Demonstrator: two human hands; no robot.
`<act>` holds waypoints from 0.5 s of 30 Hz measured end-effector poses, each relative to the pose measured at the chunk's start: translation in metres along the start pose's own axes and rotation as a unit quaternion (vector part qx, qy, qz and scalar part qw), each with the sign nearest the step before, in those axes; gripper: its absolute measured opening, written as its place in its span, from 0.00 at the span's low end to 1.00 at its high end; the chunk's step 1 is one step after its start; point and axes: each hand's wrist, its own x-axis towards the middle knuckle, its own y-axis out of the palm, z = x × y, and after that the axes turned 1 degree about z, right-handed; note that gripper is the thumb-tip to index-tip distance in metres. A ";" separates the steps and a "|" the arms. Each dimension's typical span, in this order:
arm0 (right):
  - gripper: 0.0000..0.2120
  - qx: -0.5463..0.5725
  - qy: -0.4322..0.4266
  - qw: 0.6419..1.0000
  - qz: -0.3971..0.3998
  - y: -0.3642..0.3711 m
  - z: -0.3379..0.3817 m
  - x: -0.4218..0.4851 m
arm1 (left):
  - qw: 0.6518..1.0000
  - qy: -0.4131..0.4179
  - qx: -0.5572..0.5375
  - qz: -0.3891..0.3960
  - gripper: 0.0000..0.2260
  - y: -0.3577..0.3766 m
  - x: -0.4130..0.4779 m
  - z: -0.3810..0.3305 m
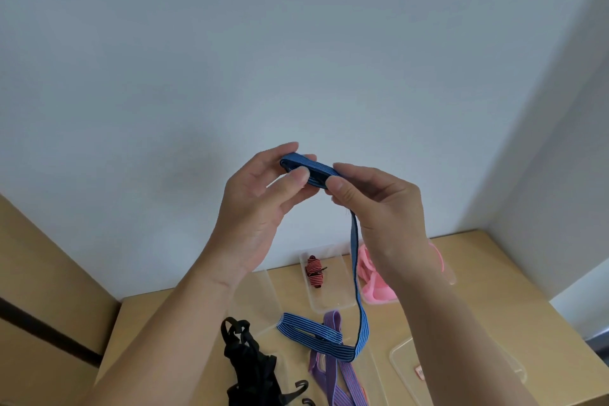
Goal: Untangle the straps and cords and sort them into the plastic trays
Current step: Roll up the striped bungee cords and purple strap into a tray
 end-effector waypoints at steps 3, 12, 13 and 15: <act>0.07 -0.020 -0.007 1.000 0.018 -0.005 0.002 0.001 | 0.996 -0.023 0.079 0.021 0.15 -0.010 -0.001 -0.010; 0.07 -0.033 -0.026 0.998 0.056 0.003 0.001 0.001 | 0.922 0.034 0.378 0.078 0.10 -0.008 0.001 -0.030; 0.07 -0.032 -0.028 0.998 0.054 0.003 0.002 0.001 | 0.907 0.044 0.411 0.085 0.08 -0.010 0.003 -0.031; 0.06 -0.028 -0.032 0.998 0.046 0.004 0.004 0.002 | 0.896 0.055 0.433 0.085 0.07 -0.011 0.004 -0.031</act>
